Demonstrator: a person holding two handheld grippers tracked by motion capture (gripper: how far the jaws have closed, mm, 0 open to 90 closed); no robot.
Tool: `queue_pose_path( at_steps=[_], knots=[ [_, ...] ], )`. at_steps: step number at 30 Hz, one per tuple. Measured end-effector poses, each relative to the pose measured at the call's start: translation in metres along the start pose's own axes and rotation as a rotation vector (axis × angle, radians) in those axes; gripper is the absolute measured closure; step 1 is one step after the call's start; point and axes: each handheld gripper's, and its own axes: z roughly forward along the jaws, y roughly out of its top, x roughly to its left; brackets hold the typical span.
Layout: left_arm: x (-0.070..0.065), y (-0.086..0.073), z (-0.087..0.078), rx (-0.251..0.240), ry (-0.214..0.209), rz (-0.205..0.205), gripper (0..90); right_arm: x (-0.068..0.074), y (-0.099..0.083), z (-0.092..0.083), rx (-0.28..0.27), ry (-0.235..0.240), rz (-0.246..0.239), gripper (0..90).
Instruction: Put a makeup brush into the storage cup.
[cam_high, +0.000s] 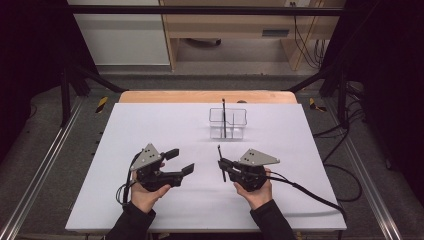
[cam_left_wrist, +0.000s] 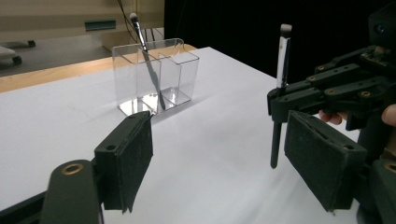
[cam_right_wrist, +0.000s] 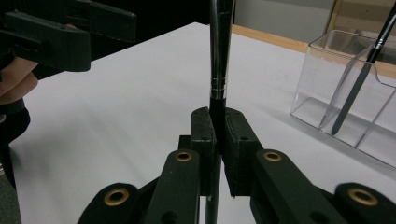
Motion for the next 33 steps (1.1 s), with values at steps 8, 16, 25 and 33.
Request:
queue_pose_path(
  at_steps=[8,16,25,33],
  knots=[
    [0.010,-0.009,-0.013,0.026,0.044,0.002,15.5,-0.003,0.003,-0.002,-0.008,-0.013,-0.002,84.2],
    [0.017,-0.017,-0.022,0.056,0.084,0.006,9.8,-0.007,0.007,-0.005,-0.019,-0.024,0.002,84.2],
    [0.030,-0.027,-0.035,0.073,0.149,-0.014,7.6,-0.013,0.012,-0.007,-0.035,-0.045,0.011,84.2],
    [0.038,-0.031,-0.041,0.080,0.172,-0.022,7.1,-0.024,0.019,-0.007,-0.063,-0.072,0.038,84.2]
  ],
)
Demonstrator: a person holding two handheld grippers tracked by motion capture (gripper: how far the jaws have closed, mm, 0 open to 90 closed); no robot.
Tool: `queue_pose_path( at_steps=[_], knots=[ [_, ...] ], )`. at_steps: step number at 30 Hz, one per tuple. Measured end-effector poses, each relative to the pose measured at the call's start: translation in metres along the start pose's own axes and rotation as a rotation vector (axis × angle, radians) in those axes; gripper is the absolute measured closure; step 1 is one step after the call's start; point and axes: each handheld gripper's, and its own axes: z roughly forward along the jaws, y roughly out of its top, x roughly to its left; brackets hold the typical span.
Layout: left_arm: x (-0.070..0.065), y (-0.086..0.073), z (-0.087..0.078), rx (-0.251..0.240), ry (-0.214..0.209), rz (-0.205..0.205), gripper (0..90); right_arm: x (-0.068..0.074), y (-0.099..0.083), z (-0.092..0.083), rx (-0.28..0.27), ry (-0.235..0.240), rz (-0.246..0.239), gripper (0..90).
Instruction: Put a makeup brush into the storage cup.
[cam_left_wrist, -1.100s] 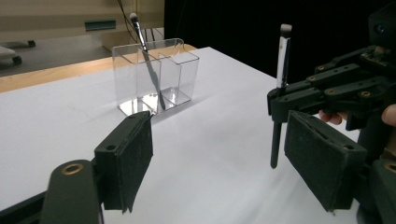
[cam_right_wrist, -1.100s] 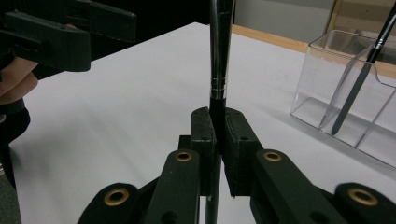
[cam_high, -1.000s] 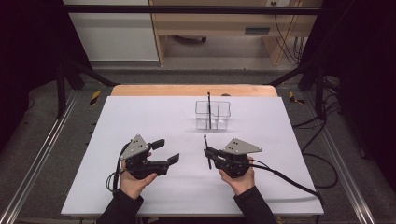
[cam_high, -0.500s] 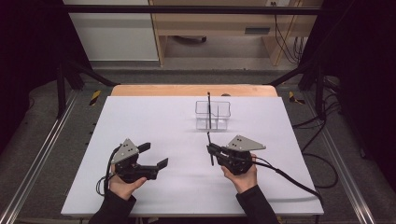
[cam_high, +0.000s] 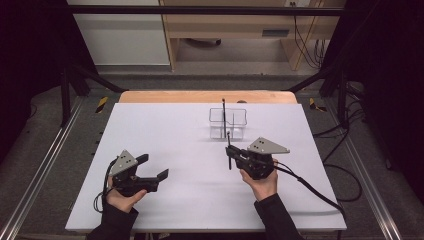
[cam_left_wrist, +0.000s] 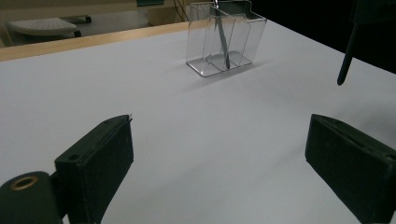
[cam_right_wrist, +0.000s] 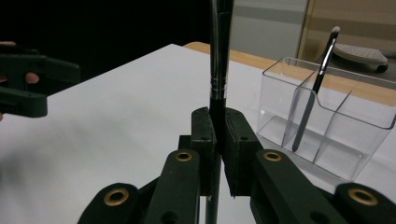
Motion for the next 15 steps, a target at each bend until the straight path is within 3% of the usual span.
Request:
queue_pose_path(
  at_steps=[15],
  knots=[
    [0.007,-0.006,0.002,0.034,0.025,-0.010,7.0,-0.026,0.023,0.011,-0.038,-0.083,0.043,84.2]
  ],
)
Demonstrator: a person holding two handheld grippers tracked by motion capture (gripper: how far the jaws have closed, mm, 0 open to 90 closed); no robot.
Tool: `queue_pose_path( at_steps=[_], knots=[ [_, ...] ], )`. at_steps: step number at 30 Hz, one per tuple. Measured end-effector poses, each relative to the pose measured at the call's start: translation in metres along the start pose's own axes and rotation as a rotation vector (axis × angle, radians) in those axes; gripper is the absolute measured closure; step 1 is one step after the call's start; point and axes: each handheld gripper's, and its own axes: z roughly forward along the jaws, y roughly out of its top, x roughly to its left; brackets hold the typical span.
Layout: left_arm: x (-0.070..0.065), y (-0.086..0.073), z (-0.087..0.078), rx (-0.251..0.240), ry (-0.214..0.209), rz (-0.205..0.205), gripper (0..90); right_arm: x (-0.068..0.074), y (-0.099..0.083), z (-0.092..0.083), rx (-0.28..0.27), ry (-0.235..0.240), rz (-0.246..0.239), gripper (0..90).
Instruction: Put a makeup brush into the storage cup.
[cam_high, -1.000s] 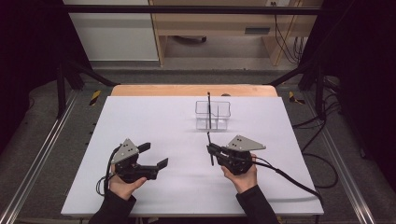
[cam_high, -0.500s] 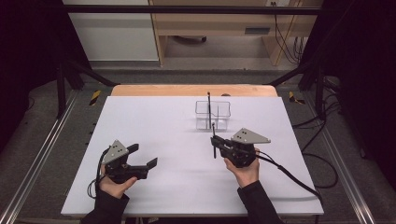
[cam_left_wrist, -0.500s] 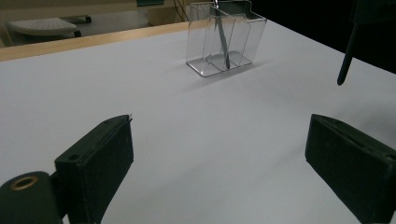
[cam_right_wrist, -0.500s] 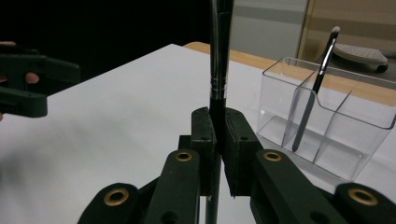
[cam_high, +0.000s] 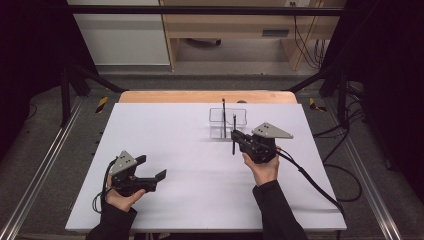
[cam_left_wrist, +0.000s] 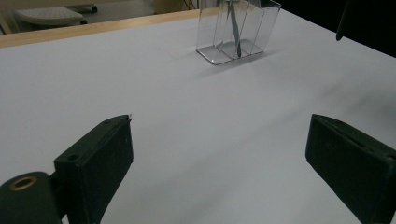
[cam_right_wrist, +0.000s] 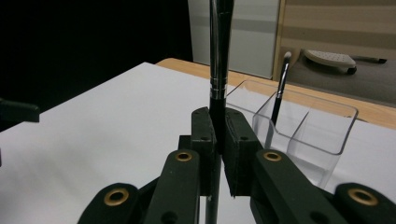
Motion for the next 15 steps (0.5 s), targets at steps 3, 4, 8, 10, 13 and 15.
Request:
queue_pose_path(
  at_steps=[3,4,8,10,13,15],
  knots=[
    [0.001,-0.001,0.001,0.005,0.002,-0.003,7.1,-0.004,0.006,0.003,-0.009,-0.015,0.013,84.2],
    [0.001,-0.001,0.001,0.007,0.003,-0.004,7.1,-0.006,0.007,0.003,-0.010,-0.019,0.016,84.2],
    [0.000,-0.002,0.002,0.011,0.005,0.002,7.3,-0.011,0.012,0.009,-0.012,-0.040,0.017,84.2],
    [0.000,-0.002,0.002,0.014,0.007,0.004,7.3,-0.012,0.013,0.012,-0.009,-0.051,0.017,84.2],
    [0.000,-0.002,0.003,0.017,0.009,0.004,7.3,-0.015,0.017,0.015,-0.017,-0.061,0.021,84.2],
    [0.000,-0.002,0.003,0.020,0.010,0.006,7.4,-0.017,0.020,0.017,-0.021,-0.070,0.028,84.2]
  ],
)
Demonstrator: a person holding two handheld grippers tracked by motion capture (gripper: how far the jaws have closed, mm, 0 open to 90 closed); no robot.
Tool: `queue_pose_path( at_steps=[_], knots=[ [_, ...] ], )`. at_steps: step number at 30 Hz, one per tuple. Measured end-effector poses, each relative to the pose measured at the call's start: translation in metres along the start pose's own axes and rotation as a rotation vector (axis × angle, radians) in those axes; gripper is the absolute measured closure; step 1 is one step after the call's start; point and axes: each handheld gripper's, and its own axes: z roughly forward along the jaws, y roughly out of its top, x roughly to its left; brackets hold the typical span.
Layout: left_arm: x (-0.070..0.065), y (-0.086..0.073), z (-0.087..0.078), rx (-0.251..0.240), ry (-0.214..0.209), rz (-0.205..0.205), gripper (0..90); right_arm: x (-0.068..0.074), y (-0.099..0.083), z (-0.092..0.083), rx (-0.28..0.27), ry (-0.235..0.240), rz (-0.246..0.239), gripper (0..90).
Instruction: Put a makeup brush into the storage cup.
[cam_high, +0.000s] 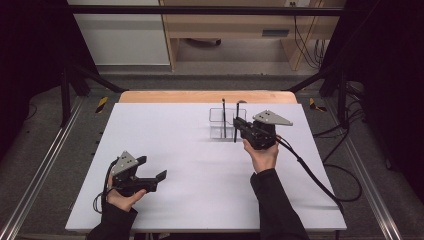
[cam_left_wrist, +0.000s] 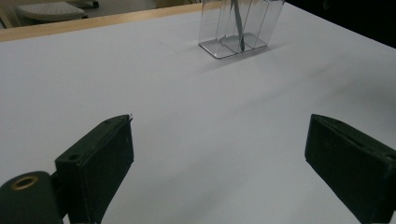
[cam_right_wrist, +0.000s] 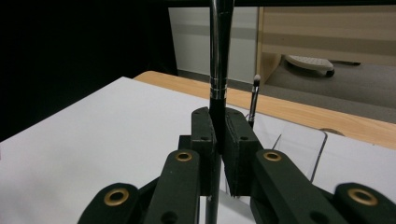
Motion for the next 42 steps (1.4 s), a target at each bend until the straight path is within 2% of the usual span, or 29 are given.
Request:
queue_pose_path(
  at_steps=[10,16,33,42],
  knots=[
    [0.000,0.000,0.001,0.003,-0.002,0.002,7.4,-0.010,0.021,0.010,-0.028,-0.036,0.020,84.2],
    [-0.001,0.000,0.002,0.006,-0.001,0.005,7.3,-0.011,0.028,0.021,-0.033,-0.054,0.021,84.2],
    [-0.002,0.000,0.002,0.002,-0.009,0.005,7.4,-0.027,0.028,0.050,-0.042,-0.115,0.062,84.2],
    [-0.002,0.000,0.002,0.006,-0.011,0.008,7.4,-0.029,0.025,0.063,-0.056,-0.137,0.079,84.2]
  ],
)
